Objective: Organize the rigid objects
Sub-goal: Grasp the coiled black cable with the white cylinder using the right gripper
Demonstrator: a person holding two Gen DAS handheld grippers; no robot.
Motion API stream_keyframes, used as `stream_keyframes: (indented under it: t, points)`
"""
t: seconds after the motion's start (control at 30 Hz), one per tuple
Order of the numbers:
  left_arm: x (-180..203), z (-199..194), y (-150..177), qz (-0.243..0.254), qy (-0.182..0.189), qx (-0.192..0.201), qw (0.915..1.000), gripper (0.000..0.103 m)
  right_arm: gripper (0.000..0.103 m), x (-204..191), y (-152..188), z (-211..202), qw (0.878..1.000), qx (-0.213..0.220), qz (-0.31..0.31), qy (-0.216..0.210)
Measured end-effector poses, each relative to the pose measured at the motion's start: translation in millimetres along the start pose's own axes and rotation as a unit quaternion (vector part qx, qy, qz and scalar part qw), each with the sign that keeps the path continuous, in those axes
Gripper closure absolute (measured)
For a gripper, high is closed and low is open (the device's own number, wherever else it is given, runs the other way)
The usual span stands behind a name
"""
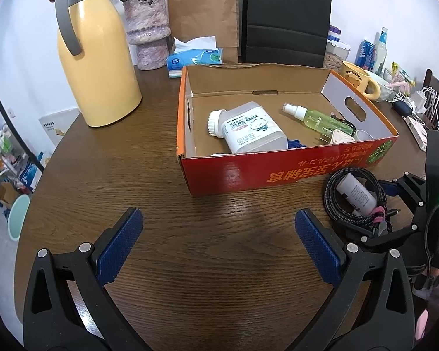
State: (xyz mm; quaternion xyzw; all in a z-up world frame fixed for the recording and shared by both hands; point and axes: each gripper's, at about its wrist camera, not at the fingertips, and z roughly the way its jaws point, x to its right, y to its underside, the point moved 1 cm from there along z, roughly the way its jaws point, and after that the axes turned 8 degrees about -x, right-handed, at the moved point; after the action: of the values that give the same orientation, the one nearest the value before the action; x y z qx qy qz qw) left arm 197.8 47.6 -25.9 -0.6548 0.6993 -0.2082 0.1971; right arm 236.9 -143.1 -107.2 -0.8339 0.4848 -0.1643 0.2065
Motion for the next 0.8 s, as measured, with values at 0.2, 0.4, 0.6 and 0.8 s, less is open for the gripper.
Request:
stream_keyframes:
  t: [0.2, 0.4, 0.6, 0.8]
  points:
    - [-1, 2, 1, -0.002, 0.0, -0.003, 1.0, 0.0, 0.014, -6, 5, -4, 1.0, 0.022, -0.012, 0.018]
    - [-2, 3, 1, -0.003, 0.0, -0.004, 1.0, 0.0, 0.041, -8, 10, -10, 0.999, 0.031, -0.014, 0.004]
    - [-2, 4, 1, -0.003, -0.003, -0.004, 1.0, 0.0, 0.056, -1, 13, -18, 0.999, 0.049, 0.006, -0.006]
    - [1, 3, 1, -0.001, -0.005, -0.004, 1.0, 0.0, 0.058, -2, 18, -25, 0.998, 0.062, 0.006, -0.015]
